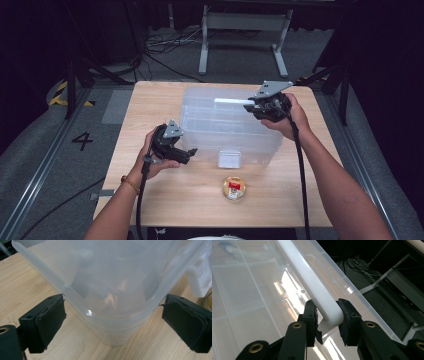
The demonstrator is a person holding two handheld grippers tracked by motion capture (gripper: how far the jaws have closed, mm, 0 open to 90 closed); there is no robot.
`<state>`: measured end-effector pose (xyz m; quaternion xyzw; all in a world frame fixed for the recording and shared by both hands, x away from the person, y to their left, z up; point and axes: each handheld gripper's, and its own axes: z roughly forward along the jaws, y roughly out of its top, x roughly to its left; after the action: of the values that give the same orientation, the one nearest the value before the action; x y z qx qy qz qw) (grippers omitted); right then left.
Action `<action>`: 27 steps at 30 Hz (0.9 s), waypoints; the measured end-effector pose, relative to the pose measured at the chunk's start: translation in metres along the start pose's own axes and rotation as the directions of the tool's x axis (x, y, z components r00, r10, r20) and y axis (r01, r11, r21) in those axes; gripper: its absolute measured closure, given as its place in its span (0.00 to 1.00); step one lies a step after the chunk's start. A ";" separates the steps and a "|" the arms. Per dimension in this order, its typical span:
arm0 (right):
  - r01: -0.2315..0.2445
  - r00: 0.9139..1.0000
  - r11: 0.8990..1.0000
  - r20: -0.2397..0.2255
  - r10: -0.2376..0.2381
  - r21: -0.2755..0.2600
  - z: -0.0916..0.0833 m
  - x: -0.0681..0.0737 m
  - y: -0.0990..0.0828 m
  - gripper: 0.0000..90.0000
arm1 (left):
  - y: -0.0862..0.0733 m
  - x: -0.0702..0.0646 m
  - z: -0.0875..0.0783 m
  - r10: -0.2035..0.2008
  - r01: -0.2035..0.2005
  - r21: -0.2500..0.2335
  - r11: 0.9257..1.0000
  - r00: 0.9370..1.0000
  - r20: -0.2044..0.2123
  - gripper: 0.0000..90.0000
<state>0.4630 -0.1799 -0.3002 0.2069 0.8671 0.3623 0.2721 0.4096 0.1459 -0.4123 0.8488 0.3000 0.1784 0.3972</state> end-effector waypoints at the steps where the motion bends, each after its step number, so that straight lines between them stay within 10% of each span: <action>1: -0.004 1.000 1.000 -0.006 0.004 -0.004 -0.002 0.000 -0.002 0.78 | 0.000 -0.002 0.000 -0.002 0.002 -0.001 1.000 1.000 0.001 0.08; 27: -0.011 1.000 1.000 0.011 0.011 -0.005 -0.012 0.002 -0.011 0.79 | 0.008 -0.013 -0.012 -0.025 0.025 -0.079 0.997 1.000 -0.003 0.18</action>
<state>0.4521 -0.1921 -0.3018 0.2129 0.8636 0.3646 0.2754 0.3960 0.1399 -0.3994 0.8283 0.3041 0.1869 0.4319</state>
